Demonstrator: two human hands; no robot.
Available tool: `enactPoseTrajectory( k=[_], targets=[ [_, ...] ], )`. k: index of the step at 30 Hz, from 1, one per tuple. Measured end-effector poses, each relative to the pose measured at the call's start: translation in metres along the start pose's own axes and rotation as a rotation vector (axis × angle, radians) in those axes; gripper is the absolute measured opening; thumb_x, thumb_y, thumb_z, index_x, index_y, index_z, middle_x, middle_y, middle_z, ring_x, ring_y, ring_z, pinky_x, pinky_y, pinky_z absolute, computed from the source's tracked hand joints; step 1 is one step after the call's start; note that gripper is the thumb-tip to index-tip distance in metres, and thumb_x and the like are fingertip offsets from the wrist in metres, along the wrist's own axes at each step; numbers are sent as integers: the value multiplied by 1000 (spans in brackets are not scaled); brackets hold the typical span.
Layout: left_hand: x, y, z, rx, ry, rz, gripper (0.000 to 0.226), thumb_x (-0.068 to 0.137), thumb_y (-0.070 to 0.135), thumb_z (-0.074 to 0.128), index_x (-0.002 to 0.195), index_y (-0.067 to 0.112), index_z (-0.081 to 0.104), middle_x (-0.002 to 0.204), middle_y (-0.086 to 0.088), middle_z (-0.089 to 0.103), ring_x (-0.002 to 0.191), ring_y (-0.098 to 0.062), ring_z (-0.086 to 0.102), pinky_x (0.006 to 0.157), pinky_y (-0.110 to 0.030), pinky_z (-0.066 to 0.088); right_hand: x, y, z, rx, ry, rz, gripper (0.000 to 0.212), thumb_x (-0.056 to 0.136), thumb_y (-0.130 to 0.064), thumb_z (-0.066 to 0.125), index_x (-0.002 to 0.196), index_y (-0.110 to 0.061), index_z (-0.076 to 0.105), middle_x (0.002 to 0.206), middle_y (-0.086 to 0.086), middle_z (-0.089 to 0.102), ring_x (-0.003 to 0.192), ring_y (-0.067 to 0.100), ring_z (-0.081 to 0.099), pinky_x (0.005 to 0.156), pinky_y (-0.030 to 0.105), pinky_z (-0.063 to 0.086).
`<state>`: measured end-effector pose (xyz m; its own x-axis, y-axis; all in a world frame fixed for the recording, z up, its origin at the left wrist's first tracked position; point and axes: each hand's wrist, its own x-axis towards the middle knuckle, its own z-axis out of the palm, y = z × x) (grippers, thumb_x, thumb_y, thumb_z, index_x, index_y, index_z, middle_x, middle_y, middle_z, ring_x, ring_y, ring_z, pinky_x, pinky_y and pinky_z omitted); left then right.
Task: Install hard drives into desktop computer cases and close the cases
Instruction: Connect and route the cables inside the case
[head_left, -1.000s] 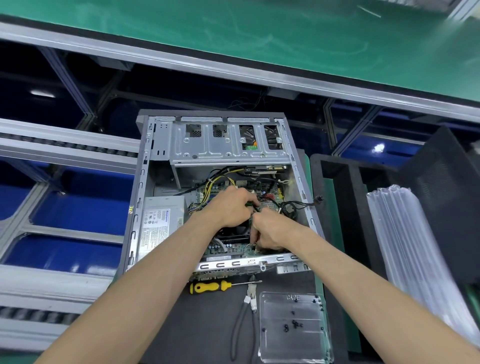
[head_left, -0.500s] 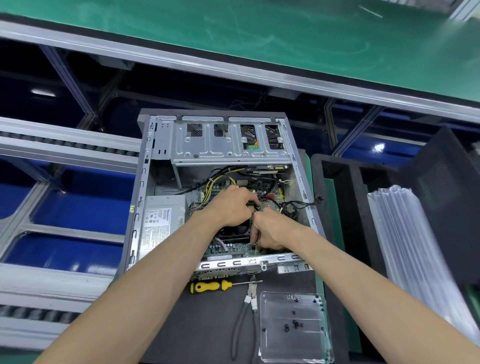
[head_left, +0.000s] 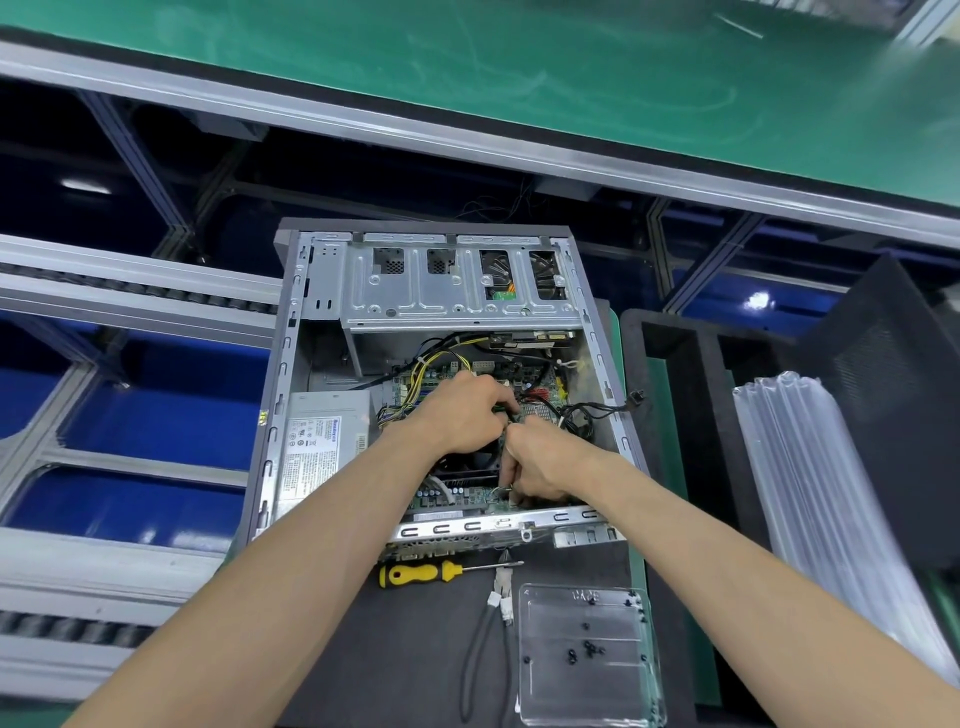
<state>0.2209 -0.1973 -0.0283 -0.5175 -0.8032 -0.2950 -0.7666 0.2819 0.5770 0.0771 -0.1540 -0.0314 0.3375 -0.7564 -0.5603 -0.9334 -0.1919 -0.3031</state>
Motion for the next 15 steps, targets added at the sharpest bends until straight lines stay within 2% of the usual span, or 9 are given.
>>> enactPoseTrajectory(
  k=[2, 6, 10, 15],
  targets=[
    [0, 1, 0, 0, -3, -3, 32, 98, 20, 54, 126, 28, 68, 124, -6, 67, 126, -29, 40, 97, -40, 38, 0, 0, 0, -8, -15, 5, 16, 81, -3, 77, 91, -15, 82, 81, -2, 77, 55, -2, 52, 81, 30, 59],
    [0, 1, 0, 14, -2, -2, 32, 98, 21, 54, 126, 28, 68, 124, -6, 67, 125, -30, 40, 98, -40, 39, -1, -1, -1, -34, -18, 8, 21, 81, -3, 76, 92, -19, 82, 87, 1, 77, 64, 12, 58, 80, 33, 60],
    [1, 1, 0, 17, 3, -3, 31, 98, 21, 54, 125, 28, 68, 123, -6, 68, 124, -30, 40, 98, -40, 39, -2, -1, -2, -23, -17, 5, 21, 81, -1, 73, 91, -16, 82, 82, 1, 77, 58, 8, 57, 80, 31, 60],
    [2, 0, 1, 14, 4, -6, 31, 98, 22, 54, 125, 28, 68, 122, -6, 68, 124, -29, 40, 97, -40, 38, -3, -2, -1, 10, -45, 6, 23, 83, 6, 65, 90, -10, 81, 74, -1, 76, 45, -7, 54, 76, 24, 60]
  ],
)
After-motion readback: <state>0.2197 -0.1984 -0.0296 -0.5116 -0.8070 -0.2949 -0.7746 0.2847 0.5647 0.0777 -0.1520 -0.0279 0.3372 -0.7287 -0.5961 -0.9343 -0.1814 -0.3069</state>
